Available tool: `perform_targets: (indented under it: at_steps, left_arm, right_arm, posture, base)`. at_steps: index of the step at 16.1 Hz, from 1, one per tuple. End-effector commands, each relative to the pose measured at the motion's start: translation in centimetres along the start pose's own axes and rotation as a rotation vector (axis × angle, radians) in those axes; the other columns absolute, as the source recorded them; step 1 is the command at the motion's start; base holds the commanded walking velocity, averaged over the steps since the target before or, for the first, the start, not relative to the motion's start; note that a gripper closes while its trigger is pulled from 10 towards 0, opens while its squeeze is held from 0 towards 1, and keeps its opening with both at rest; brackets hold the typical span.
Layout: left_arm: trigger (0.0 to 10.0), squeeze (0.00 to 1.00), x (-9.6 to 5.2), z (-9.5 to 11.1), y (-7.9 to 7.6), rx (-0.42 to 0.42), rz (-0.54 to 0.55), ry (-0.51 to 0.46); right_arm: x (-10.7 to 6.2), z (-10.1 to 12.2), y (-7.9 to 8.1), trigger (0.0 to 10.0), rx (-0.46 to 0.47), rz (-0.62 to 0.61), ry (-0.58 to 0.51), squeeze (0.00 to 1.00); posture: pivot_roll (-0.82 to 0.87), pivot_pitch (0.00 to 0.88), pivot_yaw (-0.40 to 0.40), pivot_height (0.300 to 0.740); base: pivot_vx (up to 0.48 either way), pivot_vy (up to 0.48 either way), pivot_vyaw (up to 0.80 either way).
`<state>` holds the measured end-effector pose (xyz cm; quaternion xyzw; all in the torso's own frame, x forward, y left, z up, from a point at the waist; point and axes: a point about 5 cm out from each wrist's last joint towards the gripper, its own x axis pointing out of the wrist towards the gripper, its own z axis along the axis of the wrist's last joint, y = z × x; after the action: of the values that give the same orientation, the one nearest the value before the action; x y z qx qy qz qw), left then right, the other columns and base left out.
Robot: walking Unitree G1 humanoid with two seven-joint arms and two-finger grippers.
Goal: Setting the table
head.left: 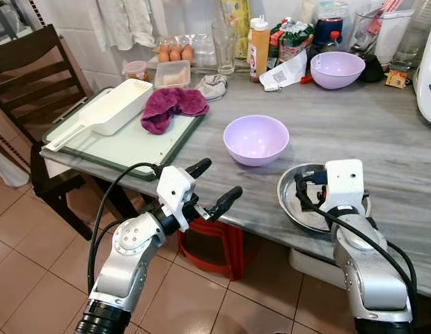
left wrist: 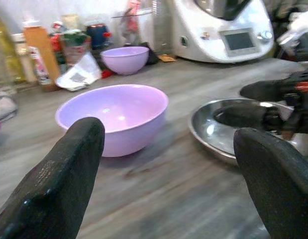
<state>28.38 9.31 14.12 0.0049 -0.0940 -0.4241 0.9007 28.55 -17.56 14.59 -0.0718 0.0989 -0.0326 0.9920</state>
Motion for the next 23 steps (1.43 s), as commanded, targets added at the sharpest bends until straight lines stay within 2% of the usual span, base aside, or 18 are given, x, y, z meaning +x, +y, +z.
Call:
perform_targets:
  at_steps: [1, 2, 3, 5, 6, 14, 23]
  left_arm:
    - [10.0, 0.0, -0.2, 0.4, 0.1, 0.004, -0.026, -0.005]
    - [10.0, 0.0, -0.5, 0.1, -0.2, -0.005, -0.064, 0.017]
    - [10.0, 0.0, -0.7, -0.2, -0.3, -0.004, -0.083, 0.04]
    - [10.0, 0.0, -0.9, -0.7, -0.5, -0.01, -0.119, 0.065]
    - [10.0, 0.0, -1.1, -1.0, -0.6, -0.003, -0.136, 0.08]
    - [10.0, 0.0, -1.4, -1.7, -0.9, 0.008, -0.163, 0.123]
    - [10.0, 0.0, -1.5, -1.7, -0.9, 0.015, -0.158, 0.128]
  right_arm:
    - [0.1, -0.1, 0.0, 10.0, 0.027, -0.007, 0.026, 1.0]
    - [0.3, -0.1, 0.0, 10.0, 0.028, -0.009, 0.036, 0.8]
    - [0.4, -0.1, 0.1, 10.0, 0.032, -0.008, 0.042, 0.75]
    - [0.8, 0.1, 0.4, 10.0, 0.038, 0.003, 0.049, 0.54]
    - [1.0, 0.1, 0.6, 10.0, 0.042, 0.015, 0.059, 0.51]
    - [2.7, -0.6, 1.8, 10.0, 0.085, 0.04, 0.129, 0.49]
    - [4.4, -0.6, 1.4, 10.0, 0.098, 0.011, 0.107, 0.49]
  posture:
    - [-0.29, 0.087, 0.113, 0.74]
    - [-0.28, 0.089, 0.112, 0.74]
    - [-0.28, 0.089, 0.11, 0.74]
    - [-0.28, 0.089, 0.11, 0.74]
    - [-0.28, 0.089, 0.11, 0.74]
    - [-0.26, 0.09, 0.104, 0.74]
    - [-0.25, 0.093, 0.107, 0.74]
  base:
    - [0.0, 0.0, 0.0]
    - [0.0, 0.0, 0.0]
    - [0.0, 0.0, 0.0]
    - [0.0, 0.0, 0.0]
    - [0.0, 0.0, 0.0]
    - [0.0, 0.0, 0.0]
    - [0.0, 0.0, 0.0]
